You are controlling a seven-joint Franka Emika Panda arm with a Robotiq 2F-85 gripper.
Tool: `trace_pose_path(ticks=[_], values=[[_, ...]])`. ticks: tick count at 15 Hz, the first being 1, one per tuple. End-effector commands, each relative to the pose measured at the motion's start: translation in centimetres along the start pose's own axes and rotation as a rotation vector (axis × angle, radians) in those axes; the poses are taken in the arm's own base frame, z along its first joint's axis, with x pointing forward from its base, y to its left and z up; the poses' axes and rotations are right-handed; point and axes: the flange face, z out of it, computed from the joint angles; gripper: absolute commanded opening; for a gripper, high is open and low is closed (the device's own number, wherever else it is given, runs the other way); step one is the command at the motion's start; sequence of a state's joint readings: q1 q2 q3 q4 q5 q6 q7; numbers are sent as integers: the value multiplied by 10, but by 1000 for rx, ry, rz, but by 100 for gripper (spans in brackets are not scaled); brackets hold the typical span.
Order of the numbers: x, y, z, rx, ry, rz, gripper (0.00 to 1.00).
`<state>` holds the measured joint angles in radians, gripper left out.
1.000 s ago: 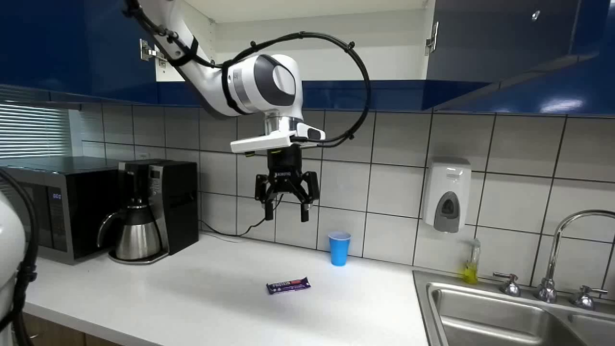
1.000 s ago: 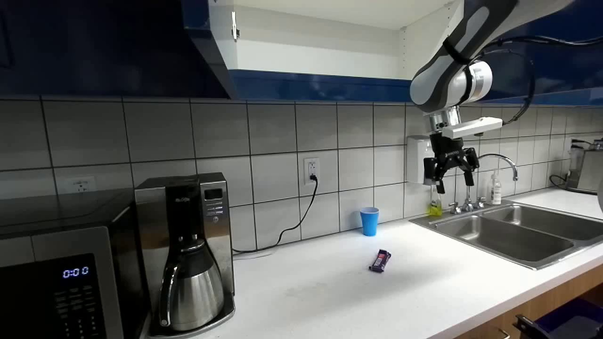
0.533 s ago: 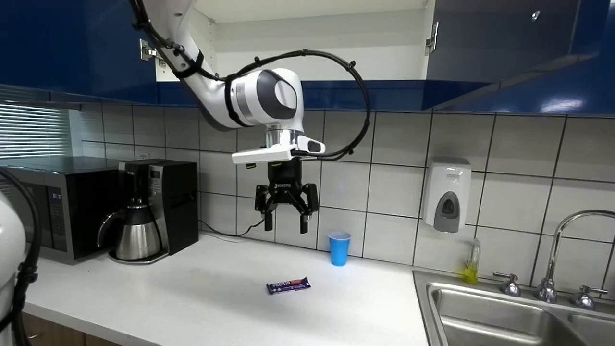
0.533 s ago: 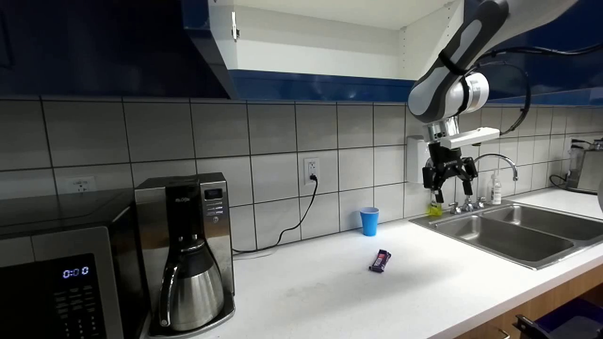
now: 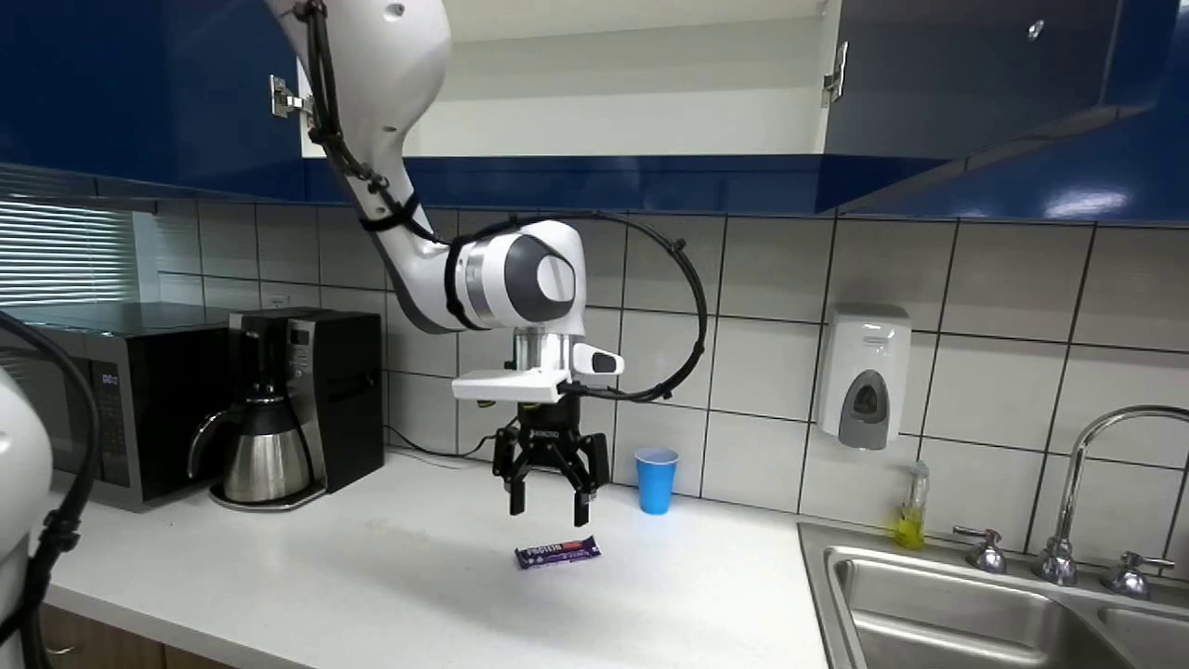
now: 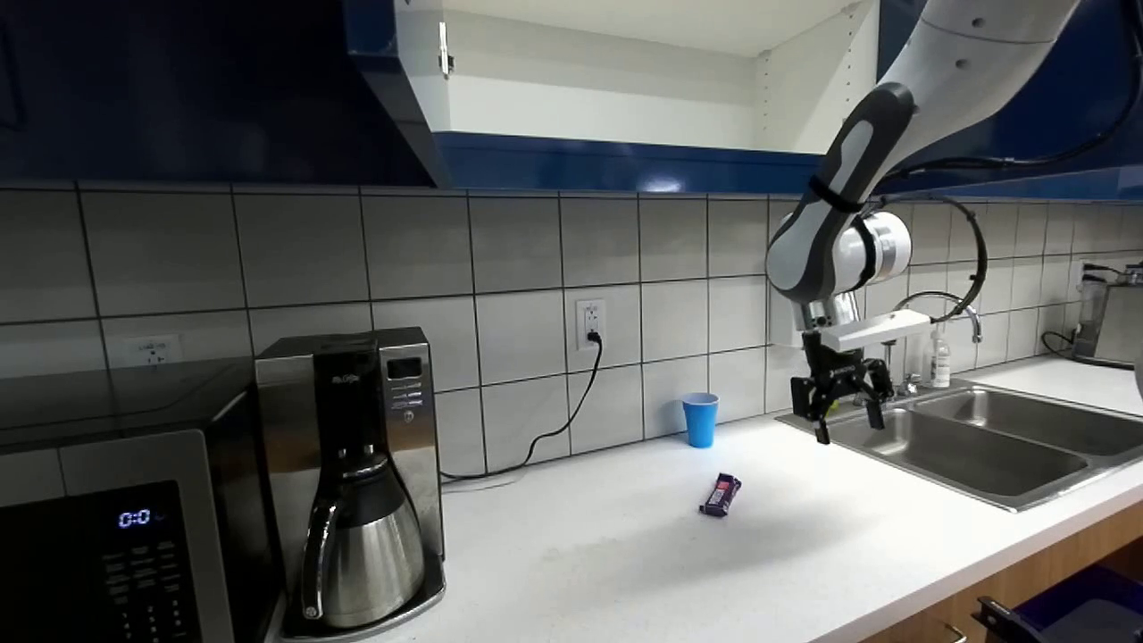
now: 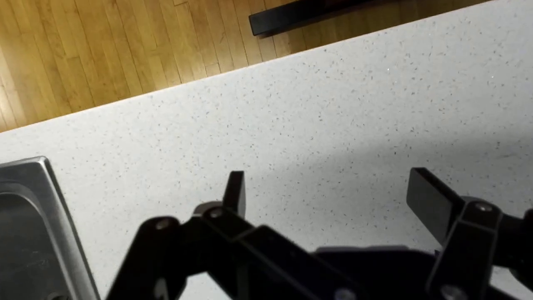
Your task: Put the packet in the top cabinet
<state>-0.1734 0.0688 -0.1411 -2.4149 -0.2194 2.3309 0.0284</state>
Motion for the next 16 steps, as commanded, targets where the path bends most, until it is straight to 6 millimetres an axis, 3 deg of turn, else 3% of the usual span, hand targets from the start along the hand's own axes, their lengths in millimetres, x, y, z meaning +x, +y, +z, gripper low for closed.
trace_pose_path(ticks=[1,9,16], values=[[24,-25,29,7,25,33,100],[69,-91,67,7,95,139,100],[103,-92,92,53,74,342,100]])
